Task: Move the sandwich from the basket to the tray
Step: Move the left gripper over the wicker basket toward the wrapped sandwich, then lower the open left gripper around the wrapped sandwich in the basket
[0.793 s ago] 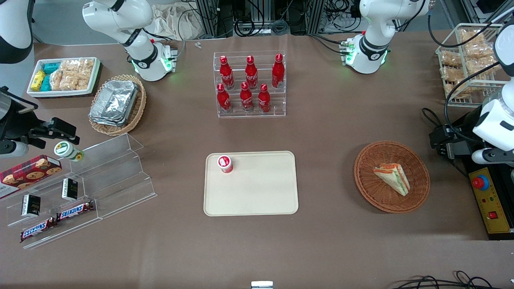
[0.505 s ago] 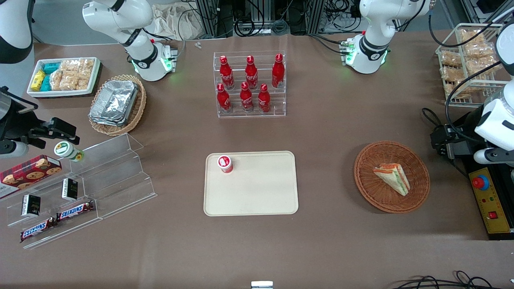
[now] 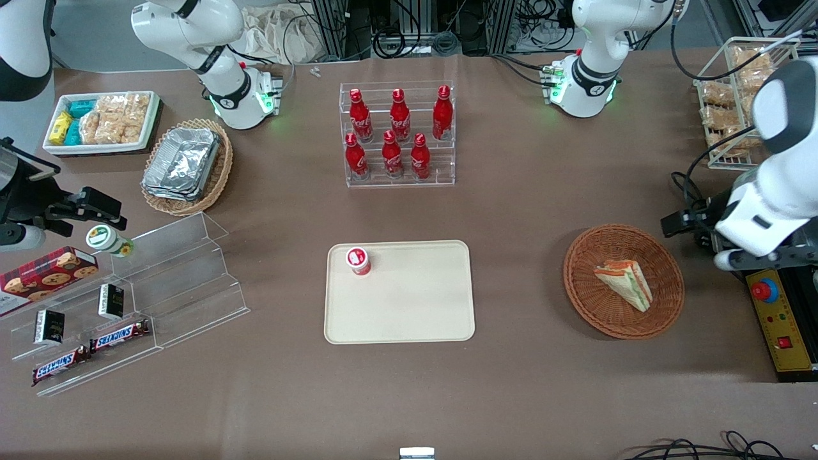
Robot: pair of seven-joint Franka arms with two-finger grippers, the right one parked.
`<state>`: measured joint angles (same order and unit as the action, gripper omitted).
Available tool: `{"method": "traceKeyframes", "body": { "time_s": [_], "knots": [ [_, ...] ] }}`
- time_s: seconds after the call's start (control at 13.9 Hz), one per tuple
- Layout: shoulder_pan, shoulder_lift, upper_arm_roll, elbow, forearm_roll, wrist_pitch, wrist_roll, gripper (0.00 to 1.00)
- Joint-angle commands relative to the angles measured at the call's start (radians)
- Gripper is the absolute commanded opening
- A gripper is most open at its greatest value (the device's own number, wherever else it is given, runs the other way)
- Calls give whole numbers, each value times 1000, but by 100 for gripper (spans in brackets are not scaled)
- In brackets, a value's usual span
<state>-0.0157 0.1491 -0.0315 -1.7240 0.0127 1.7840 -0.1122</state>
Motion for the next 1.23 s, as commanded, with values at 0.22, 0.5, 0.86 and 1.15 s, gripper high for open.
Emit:
{"method": "traceKeyframes", "body": {
  "time_s": [0.22, 0.5, 0.86, 1.15],
  "knots": [
    [14, 15, 8, -207, -19, 182, -191, 100],
    [39, 38, 15, -367, -25, 420, -275, 100],
    [33, 125, 13, -385, -23, 567, -422, 100],
    [39, 185, 15, -375, -23, 620, -458, 99]
  ]
}}
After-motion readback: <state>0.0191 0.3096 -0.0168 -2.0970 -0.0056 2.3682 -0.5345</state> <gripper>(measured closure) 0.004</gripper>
